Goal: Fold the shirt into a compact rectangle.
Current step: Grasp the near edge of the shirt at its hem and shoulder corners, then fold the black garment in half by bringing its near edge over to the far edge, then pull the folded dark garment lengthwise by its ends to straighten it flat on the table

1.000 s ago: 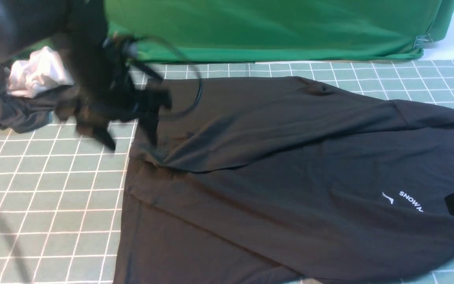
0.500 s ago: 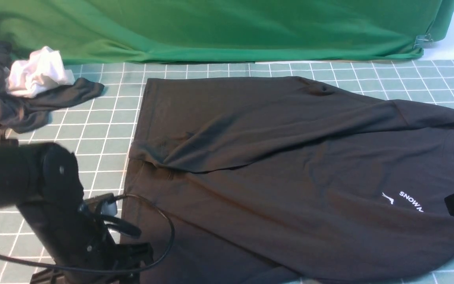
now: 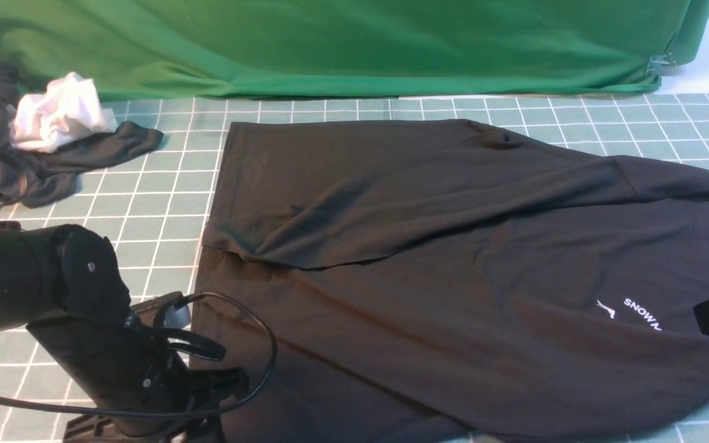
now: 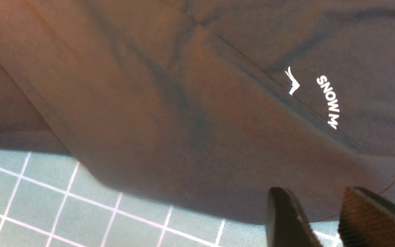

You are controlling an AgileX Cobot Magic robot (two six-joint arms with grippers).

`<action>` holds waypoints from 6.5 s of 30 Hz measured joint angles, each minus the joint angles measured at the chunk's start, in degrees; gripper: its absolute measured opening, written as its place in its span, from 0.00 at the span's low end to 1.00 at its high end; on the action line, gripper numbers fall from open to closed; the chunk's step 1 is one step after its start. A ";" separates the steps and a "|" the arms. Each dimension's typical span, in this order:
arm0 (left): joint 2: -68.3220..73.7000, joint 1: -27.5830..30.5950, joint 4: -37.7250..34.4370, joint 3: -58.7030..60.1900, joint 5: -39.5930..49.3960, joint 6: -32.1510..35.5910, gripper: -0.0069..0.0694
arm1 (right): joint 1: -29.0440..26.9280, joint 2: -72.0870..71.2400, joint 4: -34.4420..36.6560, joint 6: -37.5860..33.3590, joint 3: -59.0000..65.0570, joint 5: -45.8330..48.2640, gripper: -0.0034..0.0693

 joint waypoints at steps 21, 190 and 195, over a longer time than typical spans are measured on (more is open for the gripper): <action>-9.56 2.21 4.12 0.17 -1.65 6.20 0.11 | 26.76 11.77 -10.68 -2.10 10.29 -10.50 0.78; 43.00 10.88 2.06 -70.46 -3.61 4.53 0.16 | 4.95 45.27 -23.92 10.81 -44.43 18.93 0.06; 43.00 13.73 1.55 -75.66 -1.75 3.73 0.26 | -3.11 40.62 -22.23 11.21 -35.23 18.34 0.06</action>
